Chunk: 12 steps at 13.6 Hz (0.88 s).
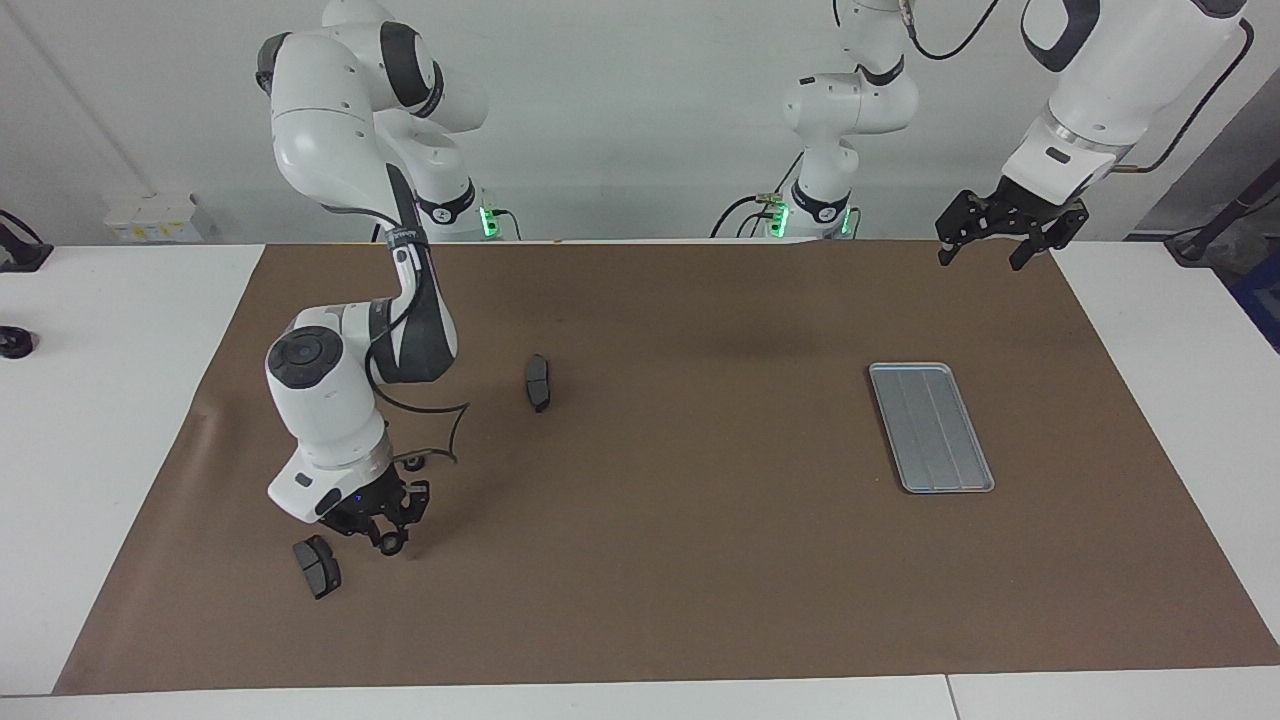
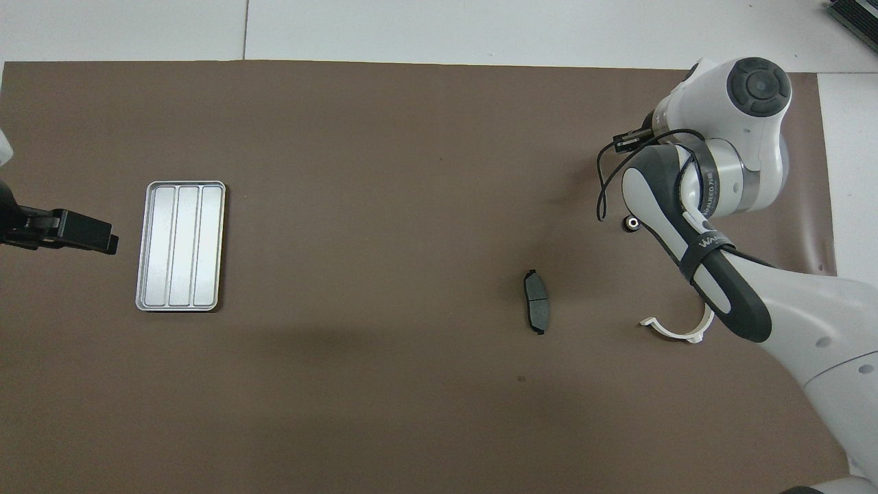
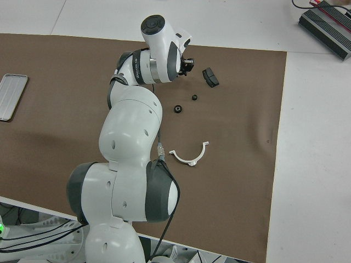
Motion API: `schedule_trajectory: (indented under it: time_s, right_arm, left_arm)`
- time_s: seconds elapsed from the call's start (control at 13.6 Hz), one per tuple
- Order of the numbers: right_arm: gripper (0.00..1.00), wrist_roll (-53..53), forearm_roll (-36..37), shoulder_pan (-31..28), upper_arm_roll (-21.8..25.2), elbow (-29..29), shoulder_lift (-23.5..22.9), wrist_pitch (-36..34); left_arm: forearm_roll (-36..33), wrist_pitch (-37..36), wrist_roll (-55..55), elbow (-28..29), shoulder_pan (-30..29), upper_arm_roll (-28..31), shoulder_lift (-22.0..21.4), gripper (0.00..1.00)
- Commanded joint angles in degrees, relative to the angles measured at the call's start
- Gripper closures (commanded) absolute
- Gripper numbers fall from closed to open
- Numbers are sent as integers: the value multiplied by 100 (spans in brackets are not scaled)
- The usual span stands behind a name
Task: Place bearing gear from tray to pile
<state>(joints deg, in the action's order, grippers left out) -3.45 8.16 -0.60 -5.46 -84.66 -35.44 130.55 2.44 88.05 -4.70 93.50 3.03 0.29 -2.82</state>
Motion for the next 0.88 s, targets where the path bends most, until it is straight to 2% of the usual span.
schedule_trajectory:
  time_s: [0.0,0.15,0.37,0.59,0.81]
  right_arm:
    - [35,-94,-113,-45,-60,-95,46,146]
    - [28,-85,-122,-10,-60,-86,46,137]
    - [27,-59,-411,42,-60,45,81,-99]
    - [27,73,-403,60,-69,440,238,-1071]
    - [27,82,-395,43,-60,695,686,-2319]
  left_arm:
    - [-77,64,-22,115,-57,-38,-96,0]
    - [-77,64,-22,115,-66,-38,-96,0]
    - [-77,64,-22,115,-66,-38,-96,0]
    - [-77,64,-22,115,-57,-38,-96,0]
    - [-77,64,-22,115,-57,-38,-96,0]
